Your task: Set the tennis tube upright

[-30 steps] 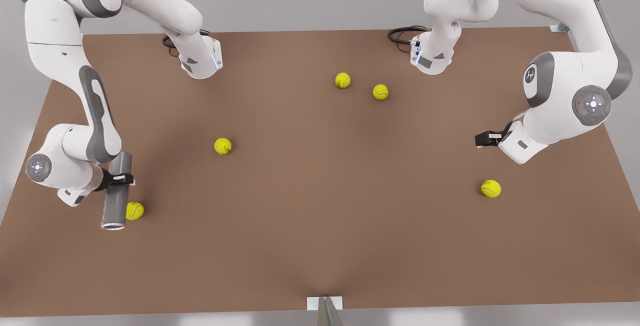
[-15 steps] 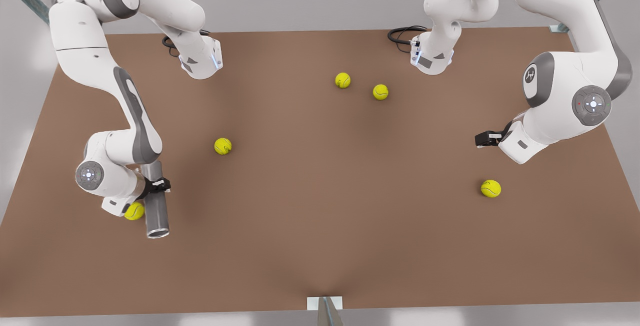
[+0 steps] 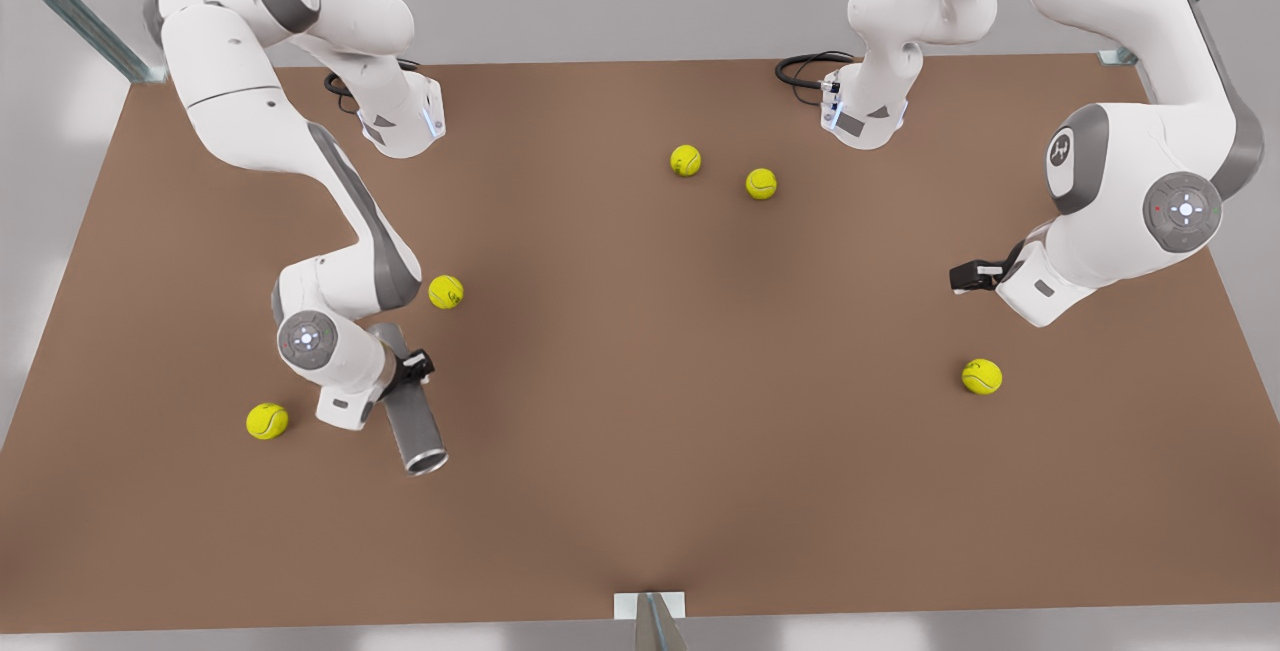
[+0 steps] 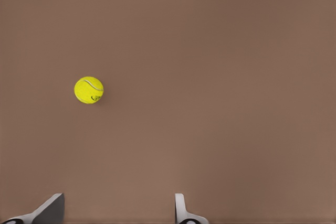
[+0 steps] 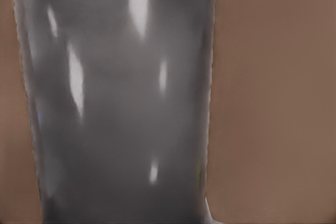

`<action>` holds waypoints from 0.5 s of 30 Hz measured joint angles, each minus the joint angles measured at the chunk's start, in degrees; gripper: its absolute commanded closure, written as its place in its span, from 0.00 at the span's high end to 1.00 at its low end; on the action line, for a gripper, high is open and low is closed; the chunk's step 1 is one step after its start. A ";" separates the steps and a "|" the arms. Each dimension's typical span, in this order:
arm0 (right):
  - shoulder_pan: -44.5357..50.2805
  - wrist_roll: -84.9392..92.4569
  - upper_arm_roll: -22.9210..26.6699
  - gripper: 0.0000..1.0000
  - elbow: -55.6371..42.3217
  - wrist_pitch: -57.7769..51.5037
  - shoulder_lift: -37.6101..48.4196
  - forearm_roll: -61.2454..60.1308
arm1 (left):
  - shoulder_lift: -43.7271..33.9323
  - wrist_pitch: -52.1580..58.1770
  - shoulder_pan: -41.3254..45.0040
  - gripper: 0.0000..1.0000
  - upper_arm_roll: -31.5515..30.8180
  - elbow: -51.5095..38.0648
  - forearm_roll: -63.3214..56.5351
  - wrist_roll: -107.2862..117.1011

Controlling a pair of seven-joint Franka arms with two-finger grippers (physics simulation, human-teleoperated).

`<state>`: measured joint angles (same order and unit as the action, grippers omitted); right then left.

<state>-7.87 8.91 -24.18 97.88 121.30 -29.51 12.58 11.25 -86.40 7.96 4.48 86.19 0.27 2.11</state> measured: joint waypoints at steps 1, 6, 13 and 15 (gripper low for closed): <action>0.74 0.05 0.06 0.71 -0.83 0.00 -0.33 0.01 | 0.00 0.00 -0.01 1.00 0.00 0.03 0.00 0.00; 4.93 0.66 0.02 0.72 -2.06 0.52 -1.30 0.05 | 0.09 0.00 -0.04 1.00 0.00 0.03 0.00 0.00; 15.15 13.71 0.09 0.72 -3.90 3.32 -4.39 0.67 | 0.09 0.08 -0.07 1.00 0.00 0.12 0.00 0.00; 17.35 16.57 0.09 0.72 -6.66 3.42 -6.20 2.41 | 0.09 0.34 0.08 1.00 0.00 0.12 0.00 0.00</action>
<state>9.48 25.48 -24.08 91.22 124.72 -35.71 14.99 11.34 -86.06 8.04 4.48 86.31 0.27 2.11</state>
